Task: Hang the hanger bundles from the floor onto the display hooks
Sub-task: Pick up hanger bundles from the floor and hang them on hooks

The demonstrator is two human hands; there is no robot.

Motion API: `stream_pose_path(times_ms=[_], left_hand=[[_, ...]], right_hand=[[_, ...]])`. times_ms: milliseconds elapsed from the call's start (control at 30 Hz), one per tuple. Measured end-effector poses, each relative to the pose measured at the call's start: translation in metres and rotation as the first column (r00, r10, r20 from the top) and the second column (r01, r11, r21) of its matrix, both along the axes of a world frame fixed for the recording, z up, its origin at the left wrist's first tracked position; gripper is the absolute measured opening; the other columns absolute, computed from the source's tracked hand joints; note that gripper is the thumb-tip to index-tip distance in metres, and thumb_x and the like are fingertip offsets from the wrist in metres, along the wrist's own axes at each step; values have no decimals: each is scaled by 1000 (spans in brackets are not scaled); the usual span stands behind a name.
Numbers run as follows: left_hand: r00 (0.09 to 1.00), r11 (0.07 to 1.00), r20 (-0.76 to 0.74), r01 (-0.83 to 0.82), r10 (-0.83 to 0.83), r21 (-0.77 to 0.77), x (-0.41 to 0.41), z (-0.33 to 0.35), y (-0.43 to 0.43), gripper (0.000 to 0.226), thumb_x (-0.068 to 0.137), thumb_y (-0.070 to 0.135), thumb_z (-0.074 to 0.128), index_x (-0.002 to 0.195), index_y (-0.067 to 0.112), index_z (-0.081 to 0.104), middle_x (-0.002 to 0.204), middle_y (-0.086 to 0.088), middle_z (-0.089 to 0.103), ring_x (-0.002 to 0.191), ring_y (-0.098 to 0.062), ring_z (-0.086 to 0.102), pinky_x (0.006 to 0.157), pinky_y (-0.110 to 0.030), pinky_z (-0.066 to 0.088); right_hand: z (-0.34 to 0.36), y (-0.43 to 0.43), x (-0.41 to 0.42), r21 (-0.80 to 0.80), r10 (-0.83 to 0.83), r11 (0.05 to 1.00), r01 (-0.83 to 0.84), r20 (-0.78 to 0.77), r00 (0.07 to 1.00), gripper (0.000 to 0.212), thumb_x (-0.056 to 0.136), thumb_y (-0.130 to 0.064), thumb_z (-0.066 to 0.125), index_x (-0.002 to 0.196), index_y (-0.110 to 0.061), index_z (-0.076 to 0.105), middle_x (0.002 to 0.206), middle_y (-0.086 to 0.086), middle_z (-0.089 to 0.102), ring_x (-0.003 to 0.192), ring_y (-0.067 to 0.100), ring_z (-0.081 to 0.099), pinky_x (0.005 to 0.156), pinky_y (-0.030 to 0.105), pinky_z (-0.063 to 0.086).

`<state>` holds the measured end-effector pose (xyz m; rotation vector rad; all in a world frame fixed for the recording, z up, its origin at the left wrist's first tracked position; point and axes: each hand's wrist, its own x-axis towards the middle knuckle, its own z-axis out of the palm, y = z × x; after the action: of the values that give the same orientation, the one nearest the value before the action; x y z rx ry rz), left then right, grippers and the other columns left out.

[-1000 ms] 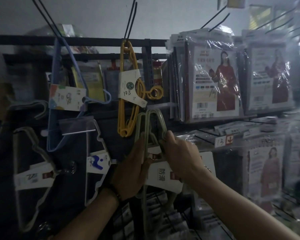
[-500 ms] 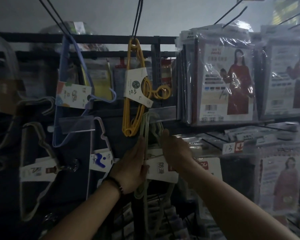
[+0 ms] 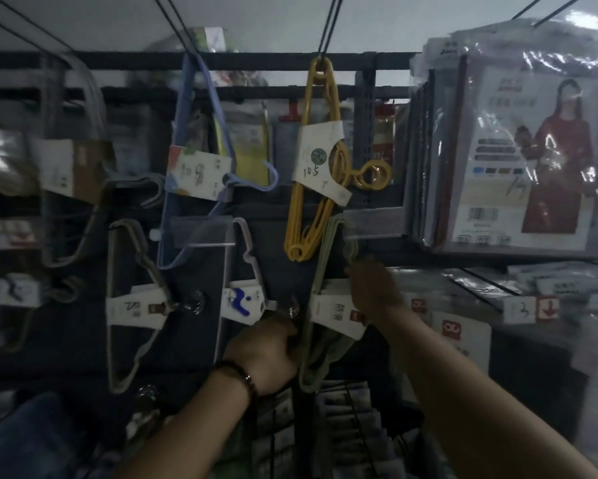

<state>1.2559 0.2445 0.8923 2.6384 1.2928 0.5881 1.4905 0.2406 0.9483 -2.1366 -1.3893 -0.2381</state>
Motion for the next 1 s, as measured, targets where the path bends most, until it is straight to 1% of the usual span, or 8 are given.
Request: stream_pose_path(times_ms=[167, 267, 333, 467, 567, 733, 800, 1000], left_hand=[[993, 994, 50, -112, 111, 16, -87, -30, -34, 40, 94, 60, 57, 125, 38, 69, 121, 13, 73, 108, -13, 70, 86, -30, 58], [980, 979, 10, -197, 198, -61, -166, -68, -61, 28, 91, 51, 52, 98, 29, 68, 98, 7, 75, 92, -18, 73, 68, -30, 54], [957, 946, -75, -287, 279, -147, -228, -103, -85, 28, 92, 47, 50, 83, 23, 61, 88, 0, 73, 86, -20, 72, 64, -32, 50], [899, 835, -205, -435, 386, -338, -370, -189, -156, 36, 96, 49, 51, 74, 20, 52, 73, 0, 58, 81, -23, 68, 60, -33, 39], [829, 667, -216, -547, 516, -507, -479, -249, -233, 44, 101, 55, 49, 84, 17, 63, 83, -7, 66, 88, -27, 70, 69, -36, 49], [755, 376, -267, -560, 599, -738, -624, -331, -374, 46, 108, 53, 48, 72, 24, 43, 72, -1, 43, 75, -31, 54, 84, -42, 53], [719, 312, -282, -573, 635, -758, -662, -342, -418, 41, 109, 51, 48, 78, 25, 46, 78, -1, 51, 79, -30, 54, 87, -45, 54], [501, 159, -254, -643, 827, -749, -758, -347, -495, 33, 108, 48, 51, 112, 21, 71, 115, -2, 73, 105, -21, 68, 90, -31, 51]], right_hand=[[-35, -36, -72, 142, 14, 990, 7, -141, 990, 59, 105, -35, 55, 151, -3, 38, 140, 24, 52, 116, 43, 60, 90, 45, 52], [-74, -65, -156, 179, 269, 952, -248, -104, 958, 18, 104, -26, 57, 115, -12, 59, 89, 3, 64, 75, 30, 63, 60, 34, 48], [-106, -80, -225, 65, 464, 886, -459, -107, 879, 6, 103, -18, 57, 99, -14, 58, 84, 6, 64, 76, 31, 62, 64, 42, 48], [-183, -117, -375, -283, 726, 611, -740, -173, 666, 15, 108, -28, 52, 102, -15, 59, 95, 10, 66, 85, 31, 63, 76, 49, 53], [-236, -158, -485, -413, 797, 350, -841, -340, 499, 24, 109, -25, 55, 95, -6, 59, 85, 13, 61, 77, 32, 58, 71, 46, 48], [-332, -236, -649, -478, 770, 8, -878, -557, 311, 26, 105, -39, 58, 98, -16, 68, 94, 2, 70, 89, 17, 66, 81, 34, 51], [-362, -263, -705, -482, 754, -107, -870, -610, 244, 21, 104, -37, 62, 100, -17, 69, 97, -3, 71, 90, 10, 64, 78, 23, 49], [-399, -299, -845, -511, 679, -348, -786, -715, 165, 22, 102, -41, 65, 105, -21, 73, 107, -7, 73, 97, 9, 67, 85, 28, 56]])
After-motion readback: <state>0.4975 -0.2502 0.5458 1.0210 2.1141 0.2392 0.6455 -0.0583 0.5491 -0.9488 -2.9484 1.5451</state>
